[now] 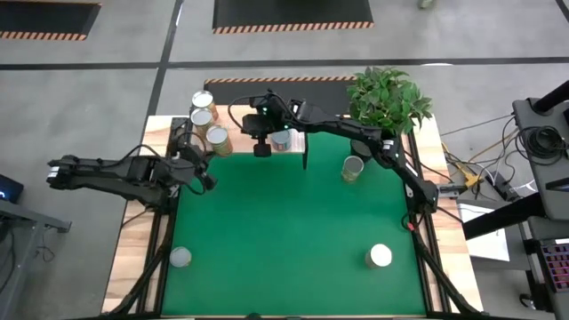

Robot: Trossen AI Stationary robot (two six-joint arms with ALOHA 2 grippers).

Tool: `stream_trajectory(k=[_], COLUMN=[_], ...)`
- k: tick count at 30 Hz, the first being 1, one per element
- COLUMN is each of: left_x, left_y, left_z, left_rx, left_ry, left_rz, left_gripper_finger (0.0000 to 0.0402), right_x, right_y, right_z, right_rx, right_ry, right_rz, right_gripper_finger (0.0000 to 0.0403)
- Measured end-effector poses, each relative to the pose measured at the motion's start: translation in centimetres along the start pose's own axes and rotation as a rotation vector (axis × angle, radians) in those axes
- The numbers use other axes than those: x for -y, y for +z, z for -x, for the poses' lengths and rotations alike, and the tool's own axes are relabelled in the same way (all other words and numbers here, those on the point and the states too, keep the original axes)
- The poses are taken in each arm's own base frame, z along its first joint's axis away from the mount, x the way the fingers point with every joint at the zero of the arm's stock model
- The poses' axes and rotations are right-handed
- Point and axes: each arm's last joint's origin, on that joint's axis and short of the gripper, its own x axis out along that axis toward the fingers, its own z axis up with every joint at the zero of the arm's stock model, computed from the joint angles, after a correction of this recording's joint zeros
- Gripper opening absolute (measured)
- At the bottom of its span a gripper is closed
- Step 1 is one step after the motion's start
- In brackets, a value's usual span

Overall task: Pick and place cans onto a shelf
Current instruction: Put the orange can on the shelf aligned with the other orange can

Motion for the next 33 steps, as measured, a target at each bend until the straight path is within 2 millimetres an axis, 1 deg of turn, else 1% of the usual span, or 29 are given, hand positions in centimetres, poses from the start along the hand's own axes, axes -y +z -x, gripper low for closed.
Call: stream_trajectory(k=[3, 7, 11, 13, 16, 20, 22, 24, 29, 33], left_x=[0.0, -0.1, -0.3, -0.4, -0.4, 0.1, 0.4, 0.6, 0.5, 0.3], left_y=[0.1, 0.2, 0.3, 0.3, 0.3, 0.0, 0.0, 0.1, 0.2, 0.2], left_z=[-0.2, -0.2, -0.1, 0.0, 0.1, 0.0, -0.3, -0.5, -0.8, -0.7], left_rx=[0.019, 0.039, 0.058, 0.064, 0.051, -0.005, -0.013, 0.002, 0.041, 0.054], left_ry=[0.074, 0.141, 0.191, 0.198, 0.142, -0.022, -0.032, 0.01, 0.178, 0.2], left_rz=[-0.006, -0.015, -0.012, -0.007, -0.001, -0.03, -0.051, -0.057, -0.072, -0.057], left_gripper_finger=[0.0, 0.0, 0.0, 0.0, 0.0, 0.0, 0.0, 0.0, 0.0, 0.0], right_x=[0.4, 0.7, 0.7, 0.6, 0.3, 0.3, 0.3, 0.3, 0.2, 0.2], right_y=[-0.6, -0.7, -0.5, -0.4, -0.4, -0.5, -0.6, -0.6, -0.7, -0.7], right_z=[-0.8, -1.7, -1.8, -1.8, -1.9, -1.9, -1.9, -1.9, -2.0, -2.0], right_rx=[0.012, 0.058, 0.084, 0.104, 0.106, 0.089, 0.088, 0.09, 0.084, 0.083], right_ry=[-0.01, -0.039, -0.046, -0.022, -0.006, 0.002, 0.002, 0.0, 0.004, 0.004], right_rz=[-0.029, -0.041, -0.041, -0.047, -0.054, -0.052, -0.052, -0.052, -0.049, -0.051], right_gripper_finger=[0.0009, 0.0009, 0.0009, 0.0009, 0.0009, 0.0009, 0.0009, 0.0009, 0.0009, 0.0009])
